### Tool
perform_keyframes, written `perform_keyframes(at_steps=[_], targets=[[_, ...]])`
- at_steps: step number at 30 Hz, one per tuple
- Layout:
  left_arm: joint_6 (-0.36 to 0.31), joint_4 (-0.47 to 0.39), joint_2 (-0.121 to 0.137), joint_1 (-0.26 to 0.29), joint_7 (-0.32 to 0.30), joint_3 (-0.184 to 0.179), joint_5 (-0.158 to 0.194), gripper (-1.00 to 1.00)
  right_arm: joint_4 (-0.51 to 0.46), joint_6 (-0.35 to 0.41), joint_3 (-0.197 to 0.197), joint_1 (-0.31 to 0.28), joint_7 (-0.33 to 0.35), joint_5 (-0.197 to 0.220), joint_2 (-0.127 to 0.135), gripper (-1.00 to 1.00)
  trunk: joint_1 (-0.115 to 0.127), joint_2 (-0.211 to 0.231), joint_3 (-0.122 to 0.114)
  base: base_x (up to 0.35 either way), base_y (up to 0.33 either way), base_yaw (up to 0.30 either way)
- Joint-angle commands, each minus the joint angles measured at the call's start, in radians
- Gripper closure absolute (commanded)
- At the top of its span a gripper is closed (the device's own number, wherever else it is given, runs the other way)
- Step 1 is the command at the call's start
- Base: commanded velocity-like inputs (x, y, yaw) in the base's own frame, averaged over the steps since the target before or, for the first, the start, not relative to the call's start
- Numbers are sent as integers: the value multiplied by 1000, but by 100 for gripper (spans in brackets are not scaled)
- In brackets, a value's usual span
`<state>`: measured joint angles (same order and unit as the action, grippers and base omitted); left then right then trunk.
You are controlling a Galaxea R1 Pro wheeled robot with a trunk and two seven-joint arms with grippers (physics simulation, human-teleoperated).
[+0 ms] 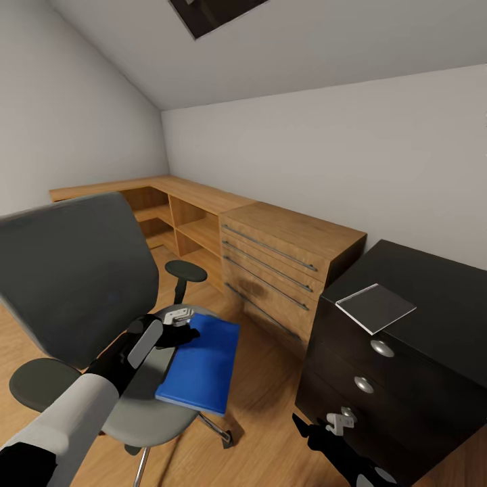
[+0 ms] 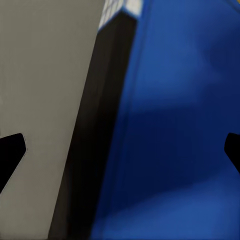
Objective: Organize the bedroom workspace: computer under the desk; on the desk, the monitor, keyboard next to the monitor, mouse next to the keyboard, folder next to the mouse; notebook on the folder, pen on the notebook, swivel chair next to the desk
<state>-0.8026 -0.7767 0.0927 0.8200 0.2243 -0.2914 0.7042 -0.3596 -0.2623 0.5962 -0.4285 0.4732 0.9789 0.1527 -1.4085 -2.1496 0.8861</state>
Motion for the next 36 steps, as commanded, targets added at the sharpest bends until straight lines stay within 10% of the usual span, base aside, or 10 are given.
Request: perform_keyframes(at_steps=[1,19,36], targets=[[-1,-2,3,1,9,-4,10,-100,1,-5,8,-1,2,11,0,-100,0,0,1,0,0,0],[-3,-102,27,1,9,37,11,-100,2,-5,8,-1,2,11,-5,-100,0,0,1,0,0,0],[-4,-118,27,1,9,45,11,-100,2,-5,8,-1,2,11,-5,-100,65,119,-52,0,0,0]])
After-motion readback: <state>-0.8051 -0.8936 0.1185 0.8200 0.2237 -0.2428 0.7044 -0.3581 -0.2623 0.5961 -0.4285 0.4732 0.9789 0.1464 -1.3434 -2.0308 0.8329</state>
